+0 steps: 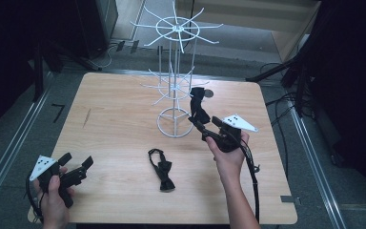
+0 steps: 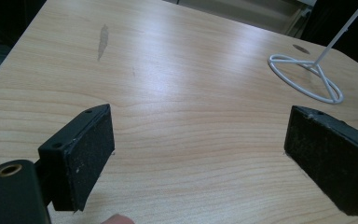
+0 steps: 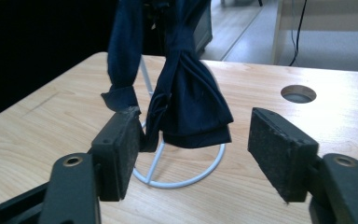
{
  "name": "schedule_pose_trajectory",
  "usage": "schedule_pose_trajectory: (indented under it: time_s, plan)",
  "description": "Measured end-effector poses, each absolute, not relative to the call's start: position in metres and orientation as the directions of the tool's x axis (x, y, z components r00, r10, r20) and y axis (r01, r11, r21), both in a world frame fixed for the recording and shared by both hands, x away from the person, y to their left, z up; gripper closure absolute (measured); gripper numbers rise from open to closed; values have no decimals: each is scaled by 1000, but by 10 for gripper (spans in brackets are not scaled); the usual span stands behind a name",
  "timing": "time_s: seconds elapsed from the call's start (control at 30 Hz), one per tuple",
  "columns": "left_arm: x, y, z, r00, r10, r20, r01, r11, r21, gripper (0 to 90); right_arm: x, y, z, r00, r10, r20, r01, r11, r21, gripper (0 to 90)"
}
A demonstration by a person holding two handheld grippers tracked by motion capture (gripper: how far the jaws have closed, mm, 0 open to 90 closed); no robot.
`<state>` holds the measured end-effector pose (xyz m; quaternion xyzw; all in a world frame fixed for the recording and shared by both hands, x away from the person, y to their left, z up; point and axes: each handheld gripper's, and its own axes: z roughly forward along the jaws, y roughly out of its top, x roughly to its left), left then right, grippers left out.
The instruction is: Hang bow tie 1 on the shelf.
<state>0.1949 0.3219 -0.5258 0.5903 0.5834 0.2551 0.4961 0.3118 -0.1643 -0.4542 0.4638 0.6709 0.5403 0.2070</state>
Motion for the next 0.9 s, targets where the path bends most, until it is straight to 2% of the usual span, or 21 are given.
schedule_pose_trajectory:
  time_s: [0.47,0.9]
  plan:
    - [195,322,-526,189,942,-278,435,173,884,93,283,-167,-467,-497,844,201,400,18,916,334]
    - [195,321,-526,187,944,-273,434,170,885,92,259,-143,-488,-523,828,205,429,47,902,400]
